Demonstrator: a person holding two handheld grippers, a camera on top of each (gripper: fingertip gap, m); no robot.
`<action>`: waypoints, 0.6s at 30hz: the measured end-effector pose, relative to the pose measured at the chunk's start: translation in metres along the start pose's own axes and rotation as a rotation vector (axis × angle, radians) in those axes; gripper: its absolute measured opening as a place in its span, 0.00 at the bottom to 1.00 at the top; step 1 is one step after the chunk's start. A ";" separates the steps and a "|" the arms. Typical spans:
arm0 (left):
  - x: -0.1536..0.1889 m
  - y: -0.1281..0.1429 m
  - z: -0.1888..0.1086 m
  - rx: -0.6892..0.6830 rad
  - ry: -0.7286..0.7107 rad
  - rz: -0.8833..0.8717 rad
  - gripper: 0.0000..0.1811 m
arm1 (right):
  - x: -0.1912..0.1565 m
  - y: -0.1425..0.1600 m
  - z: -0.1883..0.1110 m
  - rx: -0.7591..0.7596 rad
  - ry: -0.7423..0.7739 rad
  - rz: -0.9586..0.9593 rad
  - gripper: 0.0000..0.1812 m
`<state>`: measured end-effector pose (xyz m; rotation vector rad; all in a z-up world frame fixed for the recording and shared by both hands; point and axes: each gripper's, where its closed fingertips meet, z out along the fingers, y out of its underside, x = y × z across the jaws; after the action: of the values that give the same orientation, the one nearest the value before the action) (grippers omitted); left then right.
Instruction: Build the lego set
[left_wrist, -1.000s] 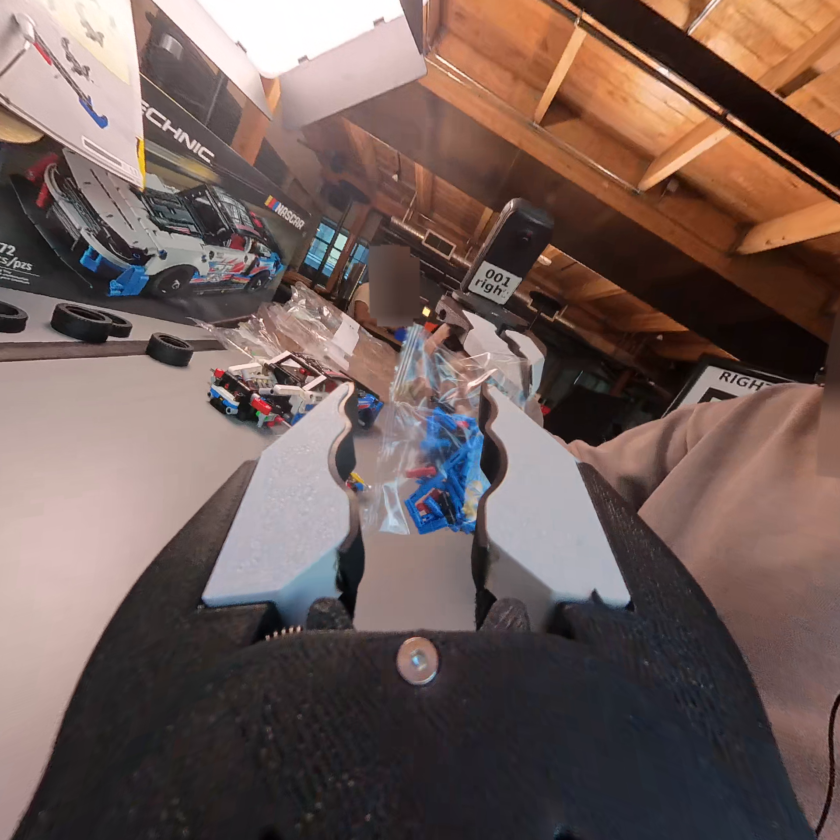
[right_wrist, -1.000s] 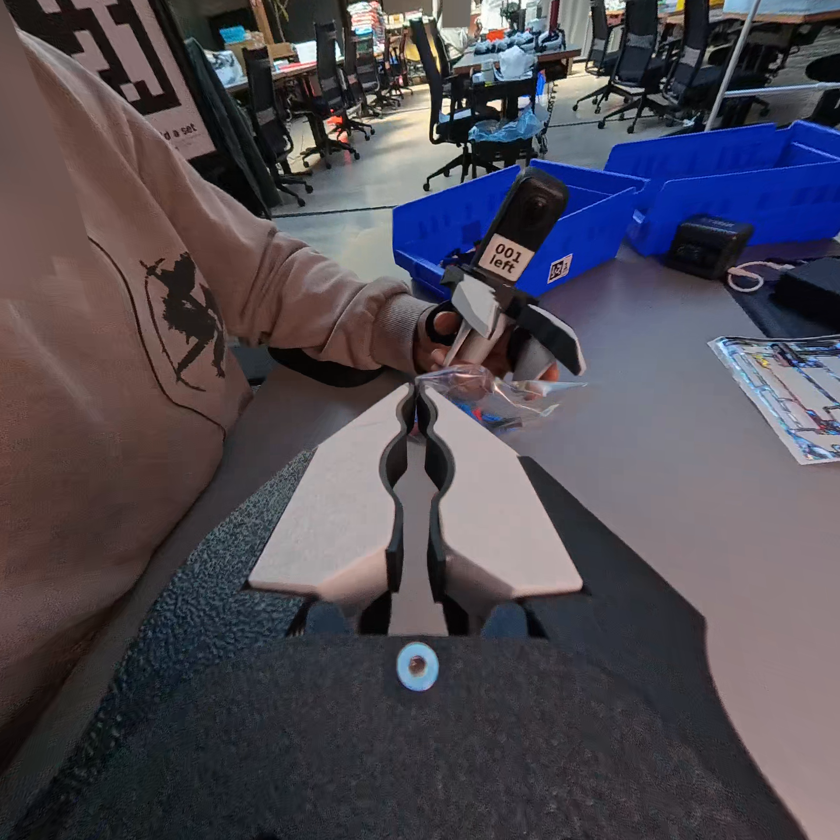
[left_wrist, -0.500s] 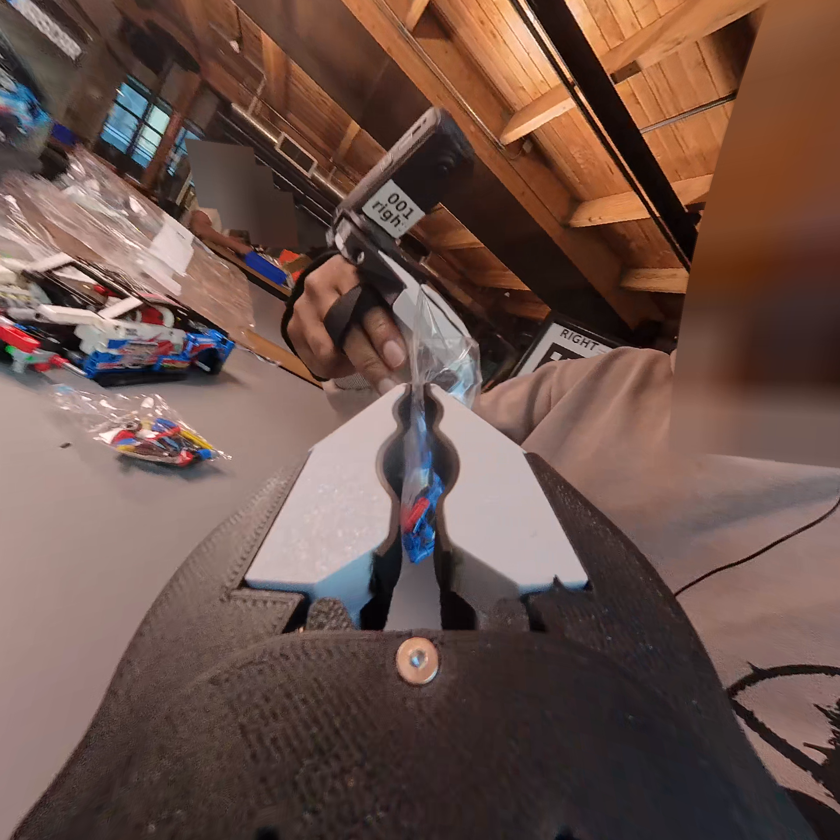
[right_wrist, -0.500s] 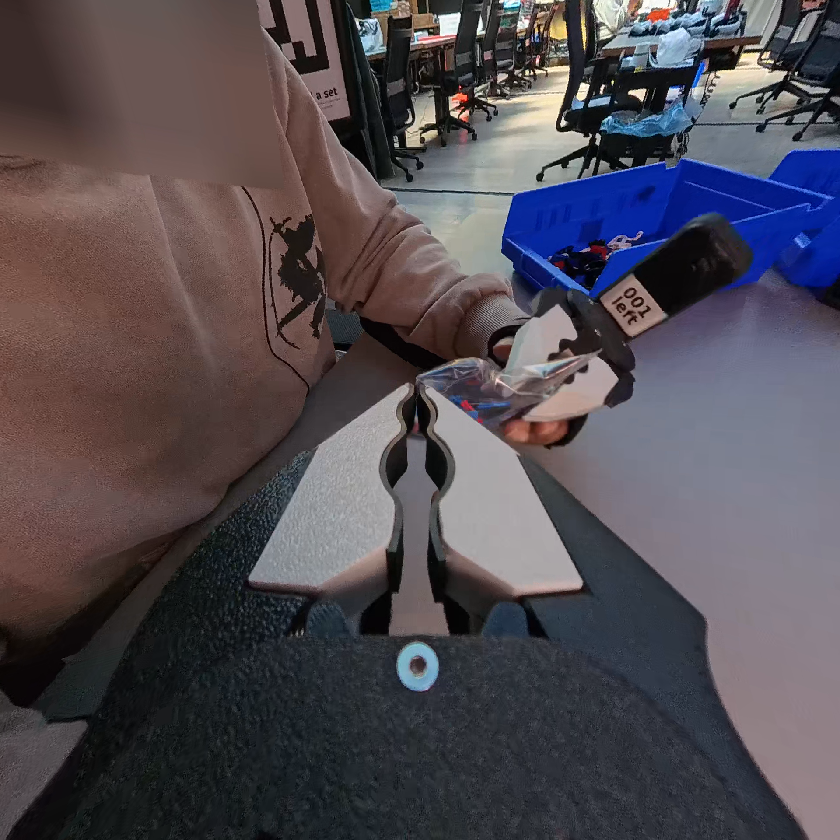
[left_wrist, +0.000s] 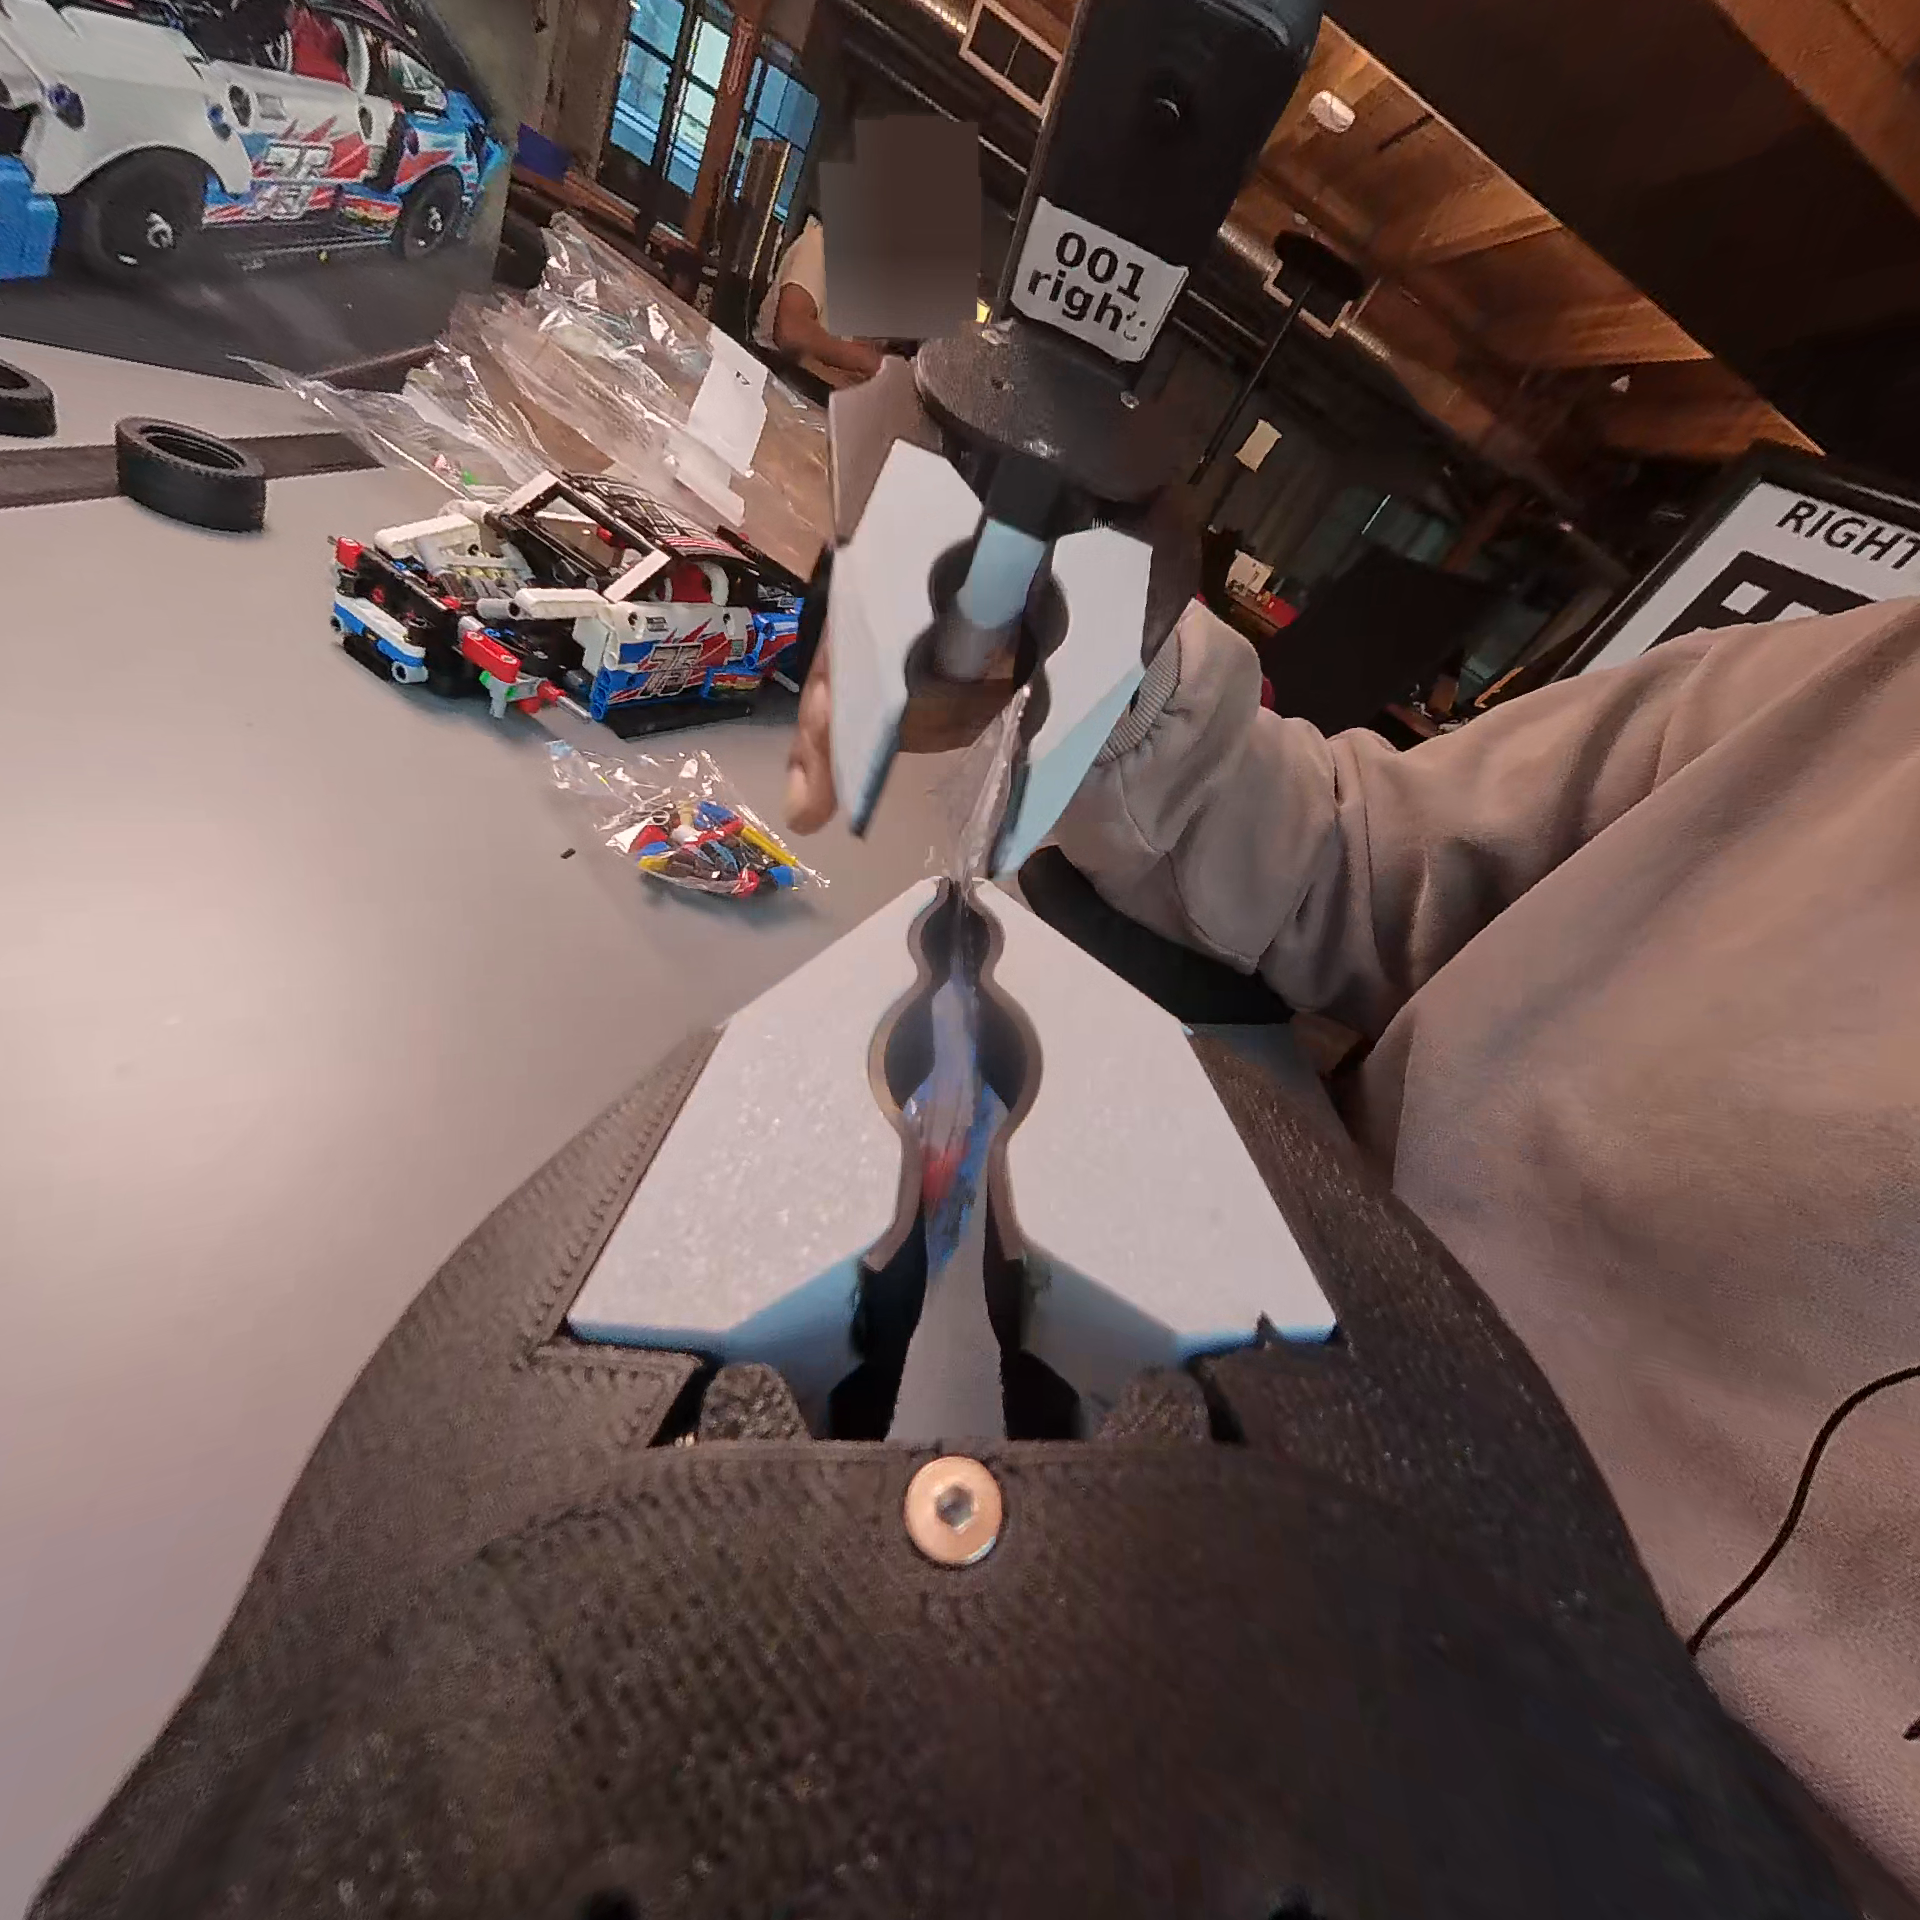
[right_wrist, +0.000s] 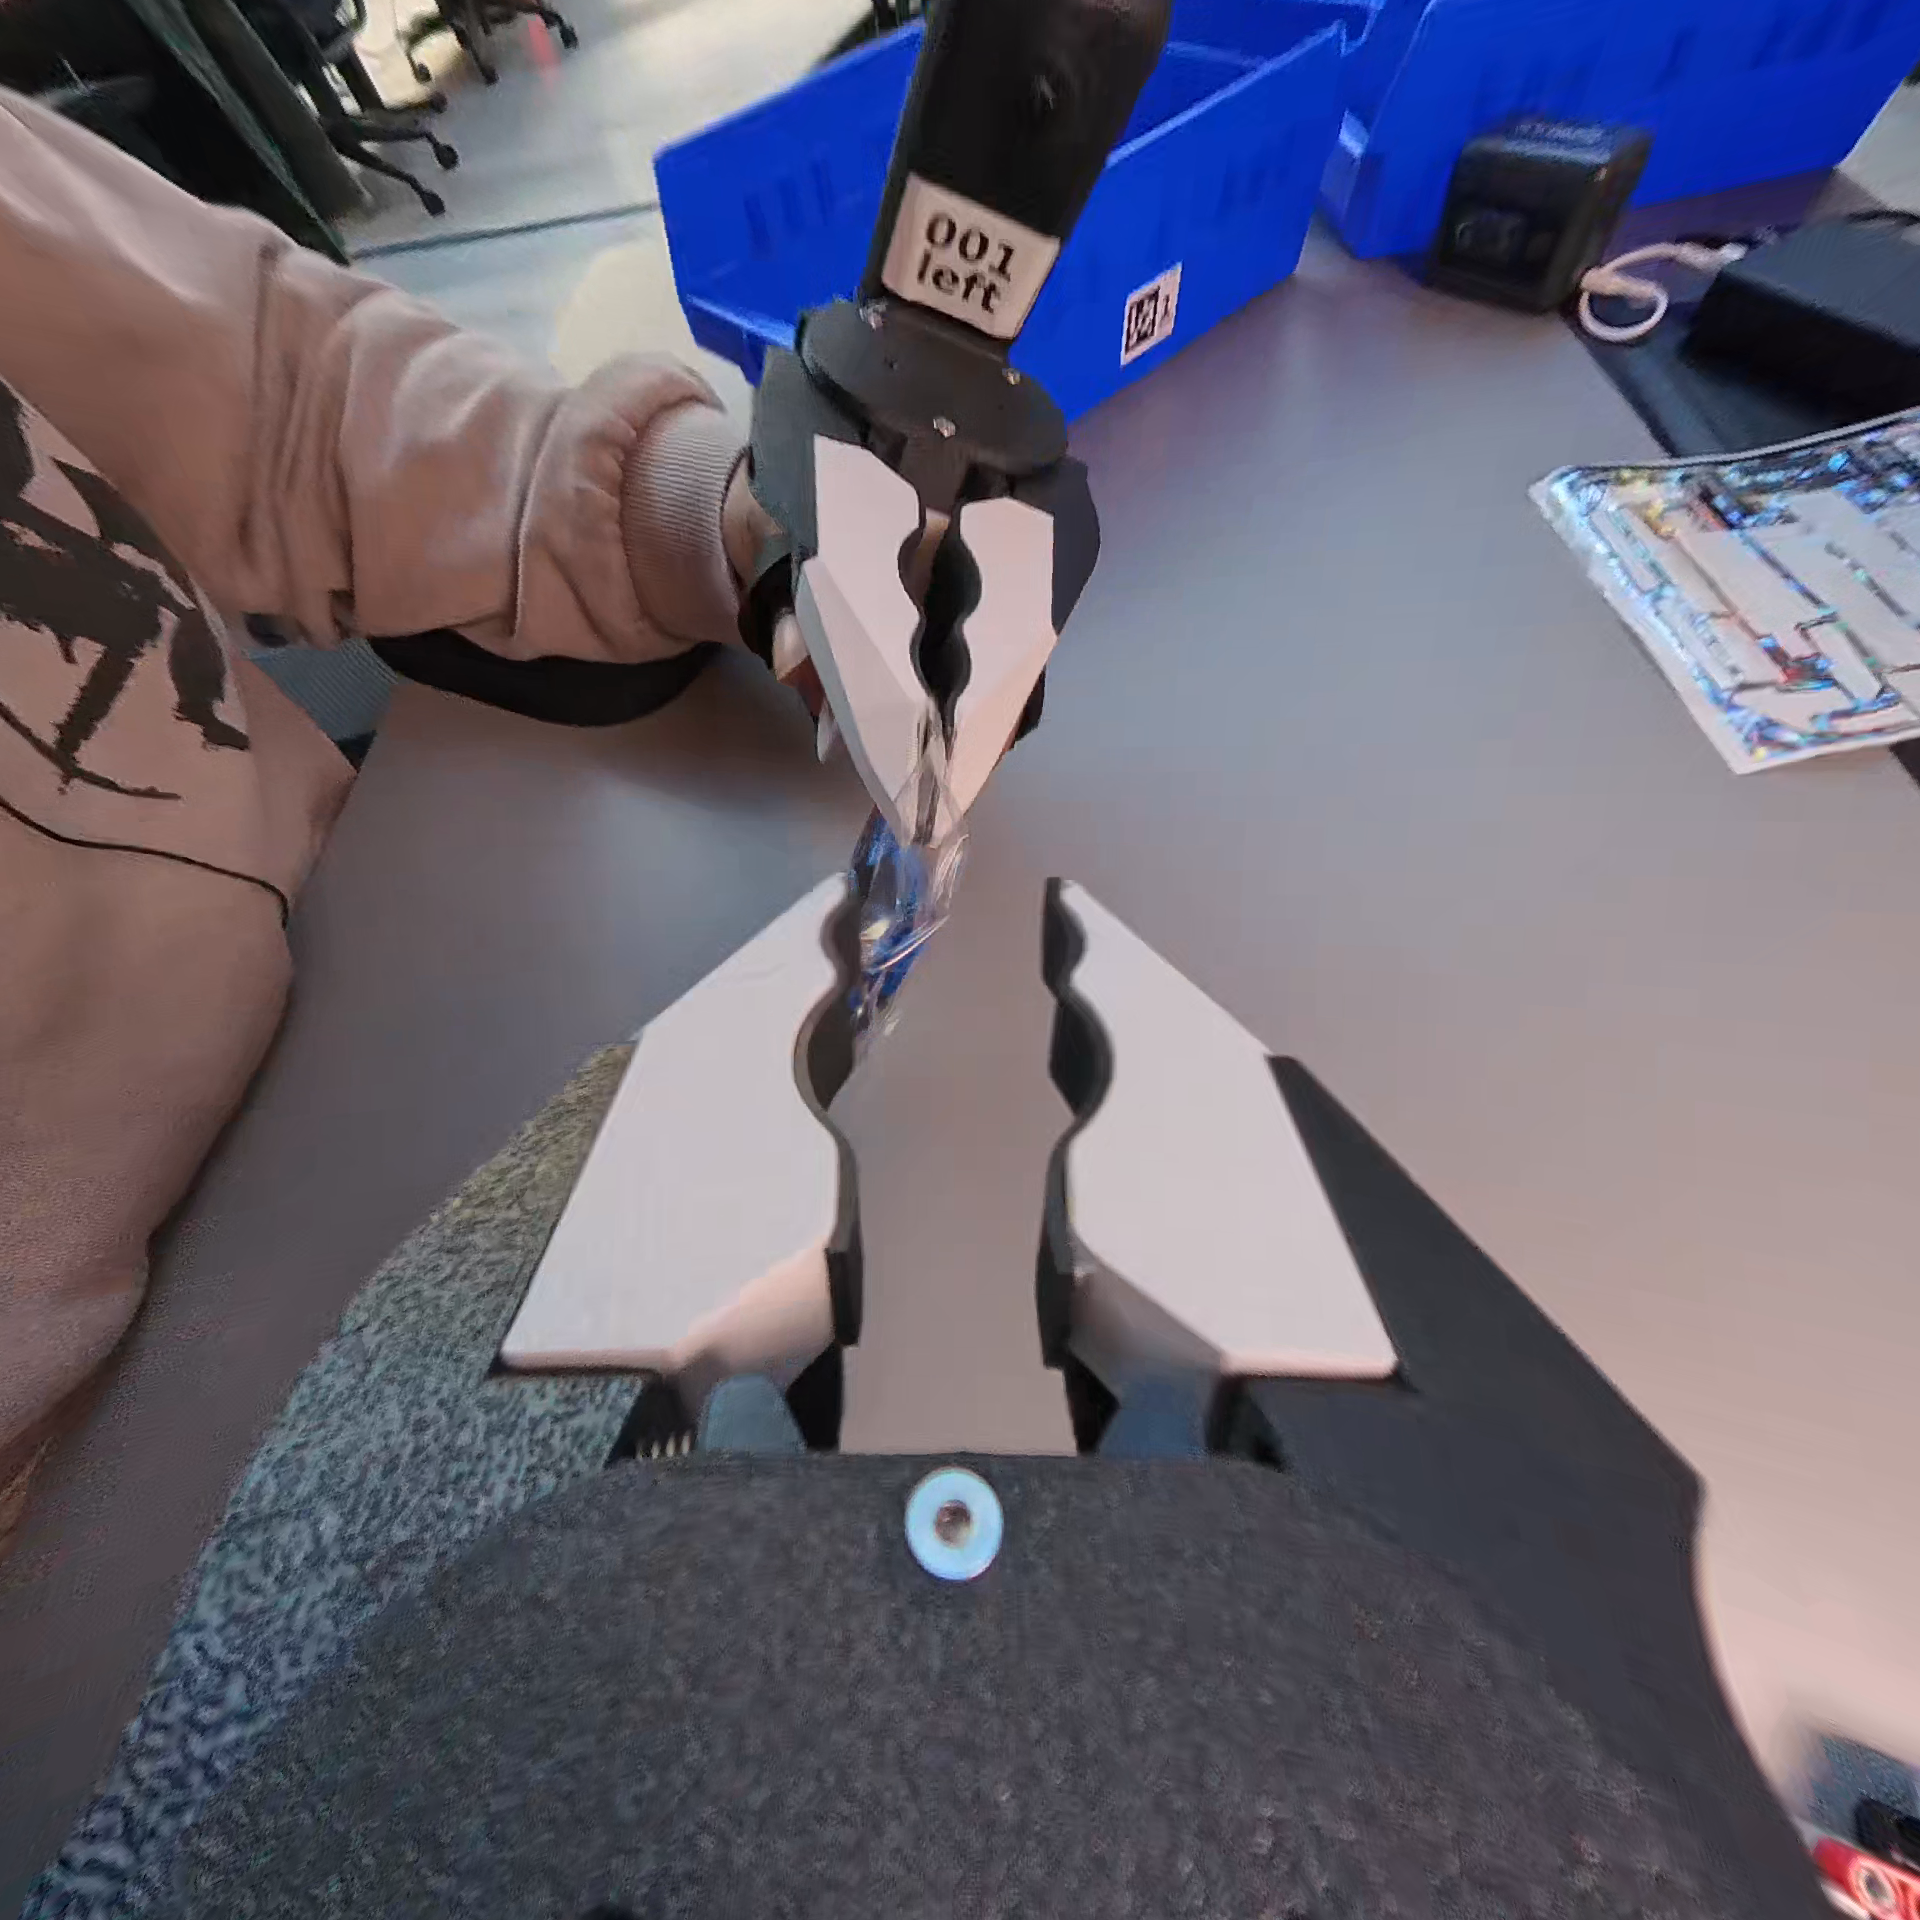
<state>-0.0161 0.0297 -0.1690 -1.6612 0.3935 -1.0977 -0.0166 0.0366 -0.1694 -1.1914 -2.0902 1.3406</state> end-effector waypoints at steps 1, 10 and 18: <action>-0.003 0.001 -0.001 -0.010 -0.020 0.002 0.00 | 0.000 0.007 0.005 -0.034 -0.004 -0.001 0.06; -0.002 -0.016 -0.008 0.078 0.047 -0.112 0.00 | 0.001 -0.016 -0.018 0.143 -0.074 0.031 0.00; -0.009 -0.018 -0.017 0.113 0.043 -0.186 0.00 | 0.003 -0.015 -0.018 0.147 -0.054 0.049 0.21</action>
<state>-0.0389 0.0331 -0.1572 -1.5996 0.2033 -1.2714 -0.0127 0.0456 -0.1483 -1.1633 -1.9713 1.5359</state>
